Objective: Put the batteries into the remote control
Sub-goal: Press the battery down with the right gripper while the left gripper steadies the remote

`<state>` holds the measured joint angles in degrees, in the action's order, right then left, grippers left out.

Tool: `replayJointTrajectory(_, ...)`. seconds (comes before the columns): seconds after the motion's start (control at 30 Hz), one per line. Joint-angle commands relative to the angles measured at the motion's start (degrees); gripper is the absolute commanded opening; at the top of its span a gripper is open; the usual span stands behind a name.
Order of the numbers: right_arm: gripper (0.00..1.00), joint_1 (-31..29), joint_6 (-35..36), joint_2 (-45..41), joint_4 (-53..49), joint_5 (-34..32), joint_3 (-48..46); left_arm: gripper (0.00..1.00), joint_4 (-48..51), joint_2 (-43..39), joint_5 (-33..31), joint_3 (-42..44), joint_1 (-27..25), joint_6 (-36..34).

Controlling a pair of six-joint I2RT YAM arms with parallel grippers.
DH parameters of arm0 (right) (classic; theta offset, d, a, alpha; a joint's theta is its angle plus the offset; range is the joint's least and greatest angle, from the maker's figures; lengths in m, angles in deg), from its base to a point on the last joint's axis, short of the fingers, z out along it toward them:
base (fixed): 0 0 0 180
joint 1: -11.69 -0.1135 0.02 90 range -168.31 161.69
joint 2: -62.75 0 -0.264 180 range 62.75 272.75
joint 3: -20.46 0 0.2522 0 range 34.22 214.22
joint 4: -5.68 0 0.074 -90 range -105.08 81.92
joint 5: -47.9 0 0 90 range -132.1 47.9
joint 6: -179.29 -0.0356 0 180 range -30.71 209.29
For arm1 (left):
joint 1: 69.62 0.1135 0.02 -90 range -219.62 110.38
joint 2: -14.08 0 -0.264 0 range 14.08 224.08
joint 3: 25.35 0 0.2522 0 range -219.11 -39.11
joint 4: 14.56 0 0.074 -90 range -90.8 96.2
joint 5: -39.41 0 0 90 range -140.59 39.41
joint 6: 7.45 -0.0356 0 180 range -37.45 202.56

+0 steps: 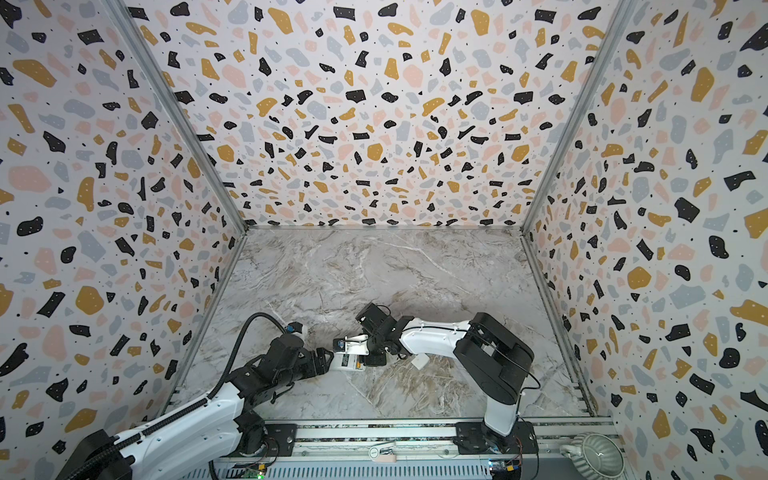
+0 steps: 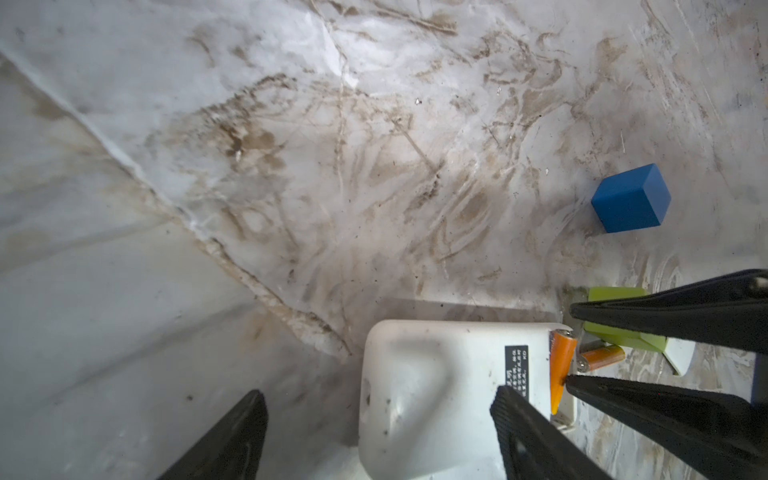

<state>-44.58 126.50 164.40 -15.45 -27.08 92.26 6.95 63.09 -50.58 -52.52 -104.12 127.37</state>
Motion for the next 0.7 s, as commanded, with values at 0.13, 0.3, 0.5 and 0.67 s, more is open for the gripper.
replayJointTrajectory(0.13,0.38,-0.4,0.3,1.0,-2.5,-0.8,2.1,0.81,-0.8,1.0,1.0,1.4,0.3,0.4)
replayJointTrajectory(0.3,0.36,-0.5,0.3,1.6,-2.9,-0.8,2.4,0.73,-1.8,2.0,1.4,2.0,0.3,0.5)
replayJointTrajectory(0.5,0.33,-0.9,0.3,2.4,-3.9,-1.0,2.8,0.66,-3.1,2.7,1.9,2.8,0.3,0.7)
replayJointTrajectory(0.67,0.31,-1.1,0.3,3.3,-5.0,-1.3,3.3,0.61,-3.3,2.4,2.0,3.7,0.3,1.0)
